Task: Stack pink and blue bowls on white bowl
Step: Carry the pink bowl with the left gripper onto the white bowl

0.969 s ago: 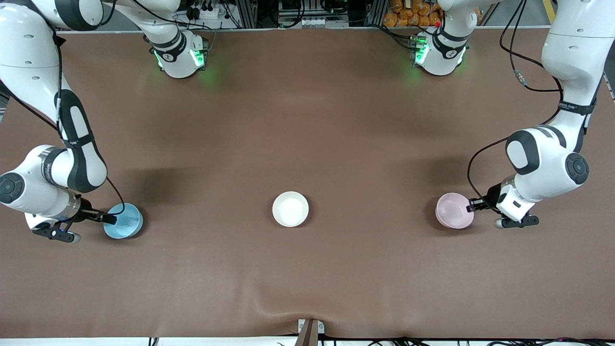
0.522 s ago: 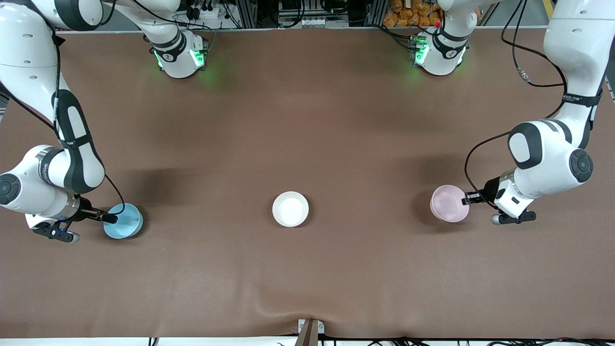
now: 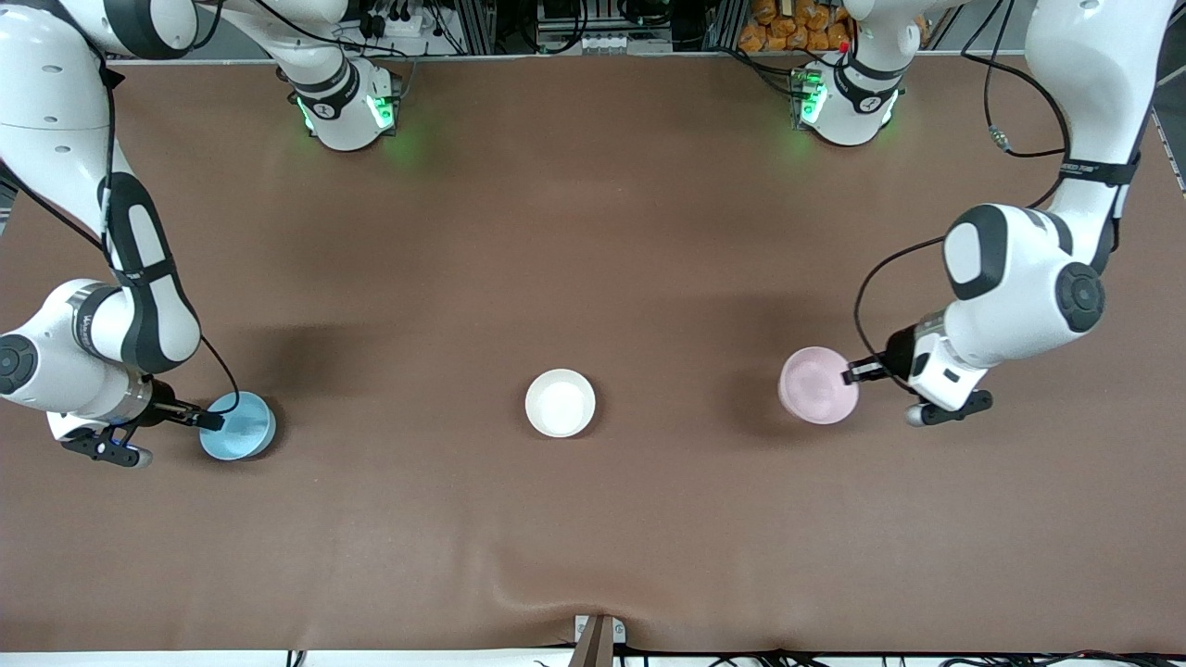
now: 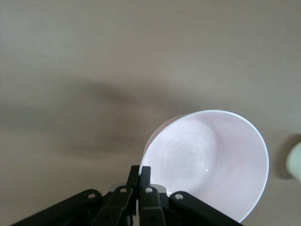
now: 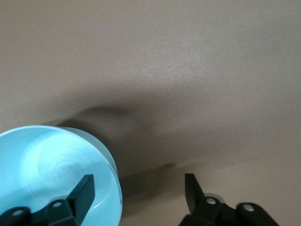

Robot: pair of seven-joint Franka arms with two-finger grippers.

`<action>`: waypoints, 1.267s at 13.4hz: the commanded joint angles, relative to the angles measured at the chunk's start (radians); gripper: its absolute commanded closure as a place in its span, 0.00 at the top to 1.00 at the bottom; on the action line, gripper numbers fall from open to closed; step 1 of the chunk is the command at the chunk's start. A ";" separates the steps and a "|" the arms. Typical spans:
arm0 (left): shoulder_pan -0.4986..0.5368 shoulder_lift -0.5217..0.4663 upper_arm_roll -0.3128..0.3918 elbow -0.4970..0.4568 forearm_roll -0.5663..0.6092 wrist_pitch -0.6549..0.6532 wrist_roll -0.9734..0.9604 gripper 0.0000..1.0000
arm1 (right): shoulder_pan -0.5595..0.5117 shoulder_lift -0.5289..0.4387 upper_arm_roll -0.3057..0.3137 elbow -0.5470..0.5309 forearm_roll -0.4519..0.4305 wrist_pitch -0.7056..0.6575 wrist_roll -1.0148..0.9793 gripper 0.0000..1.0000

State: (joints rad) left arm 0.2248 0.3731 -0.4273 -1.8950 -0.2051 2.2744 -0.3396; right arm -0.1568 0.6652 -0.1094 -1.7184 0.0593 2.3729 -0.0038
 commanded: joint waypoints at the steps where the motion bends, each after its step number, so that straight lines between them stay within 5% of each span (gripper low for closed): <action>1: -0.097 0.038 -0.018 0.103 -0.023 -0.018 -0.189 0.00 | -0.017 0.007 0.014 0.016 0.017 -0.012 0.002 0.77; 8: -0.370 0.268 -0.004 0.379 -0.005 -0.009 -0.420 0.00 | -0.015 0.004 0.014 0.013 0.022 -0.014 0.004 0.52; 10: -0.447 0.325 0.045 0.441 -0.005 -0.001 -0.452 0.00 | -0.015 0.004 0.014 0.011 0.077 -0.014 0.004 0.34; 12: -0.565 0.354 0.131 0.455 -0.007 0.062 -0.460 0.00 | -0.015 0.001 0.014 0.010 0.089 -0.015 0.004 0.05; 14: -0.662 0.377 0.211 0.462 -0.010 0.124 -0.469 0.00 | -0.015 -0.001 0.014 0.008 0.096 -0.014 0.004 0.00; 17: -0.725 0.417 0.240 0.464 -0.010 0.209 -0.469 0.00 | -0.010 -0.019 0.014 0.007 0.114 -0.029 0.004 0.00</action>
State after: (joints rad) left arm -0.4677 0.7555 -0.2119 -1.4655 -0.2063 2.4430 -0.7991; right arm -0.1570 0.6561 -0.1066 -1.7119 0.1498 2.3591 -0.0015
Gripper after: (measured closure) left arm 0.974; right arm 0.969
